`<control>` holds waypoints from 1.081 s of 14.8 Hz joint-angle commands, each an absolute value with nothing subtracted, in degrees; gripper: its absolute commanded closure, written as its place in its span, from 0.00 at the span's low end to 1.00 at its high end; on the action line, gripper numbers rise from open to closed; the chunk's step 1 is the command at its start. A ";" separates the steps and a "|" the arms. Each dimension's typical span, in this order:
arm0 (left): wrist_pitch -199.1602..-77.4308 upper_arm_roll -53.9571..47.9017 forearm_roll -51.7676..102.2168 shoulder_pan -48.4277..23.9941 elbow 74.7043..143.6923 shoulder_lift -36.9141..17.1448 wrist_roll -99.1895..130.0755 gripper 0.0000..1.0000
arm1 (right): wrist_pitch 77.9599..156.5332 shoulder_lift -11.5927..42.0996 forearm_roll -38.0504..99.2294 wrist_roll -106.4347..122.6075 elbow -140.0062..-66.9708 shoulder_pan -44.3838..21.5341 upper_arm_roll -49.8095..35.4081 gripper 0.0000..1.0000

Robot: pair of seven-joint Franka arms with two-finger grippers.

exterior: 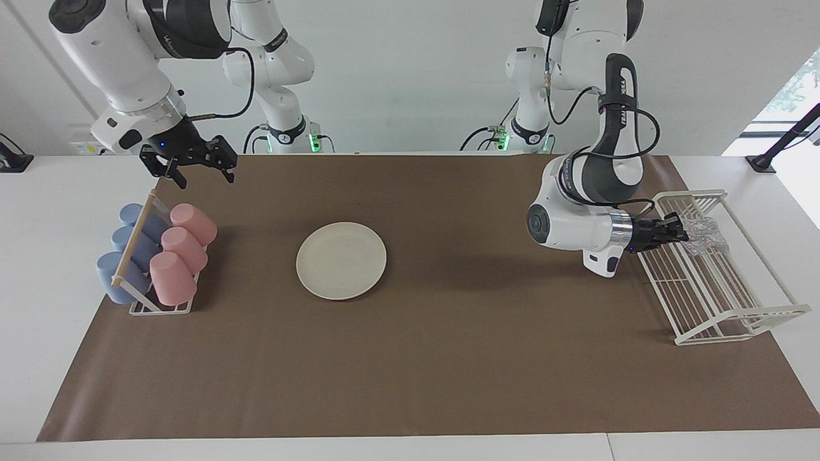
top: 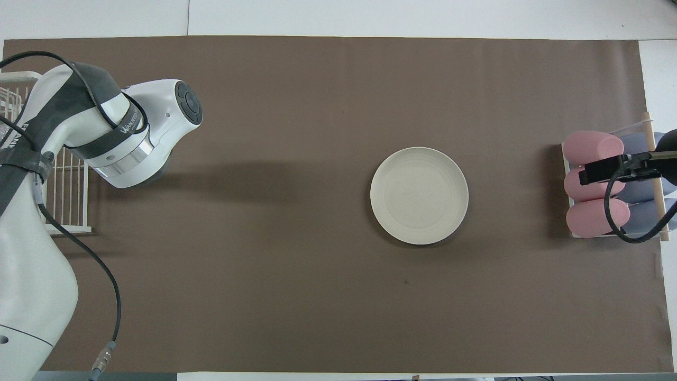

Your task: Wipe plate with sponge

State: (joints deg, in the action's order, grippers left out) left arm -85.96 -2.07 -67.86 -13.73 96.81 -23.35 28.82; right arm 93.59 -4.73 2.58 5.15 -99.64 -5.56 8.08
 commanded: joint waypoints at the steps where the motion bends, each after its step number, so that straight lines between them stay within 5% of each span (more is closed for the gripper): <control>1: -87.62 -2.46 -64.88 -12.75 95.71 -23.99 30.66 1.00 | 93.60 -4.92 1.23 3.60 -99.40 -5.10 7.73 0.00; 12: -91.49 -2.37 -63.37 -11.60 97.47 -23.82 34.19 1.00 | 92.46 -5.01 1.41 1.05 -99.06 -3.69 7.65 0.00; 13: -91.49 -2.37 -63.37 -11.60 97.47 -23.82 34.19 0.86 | 92.37 -4.92 1.49 1.05 -98.79 -3.52 7.73 0.00; 14: -91.67 -2.46 -63.37 -11.60 97.47 -23.82 34.19 0.55 | 92.55 -4.75 1.41 1.14 -98.44 -3.34 7.73 0.00; 15: -91.84 -2.46 -63.46 -11.60 97.47 -23.82 34.02 0.09 | 92.46 -4.66 1.41 1.14 -98.00 -2.90 7.82 0.00; 16: -92.02 -2.46 -63.37 -11.69 97.47 -23.82 34.01 0.00 | 92.29 -4.66 1.41 1.32 -98.00 -2.73 7.82 0.00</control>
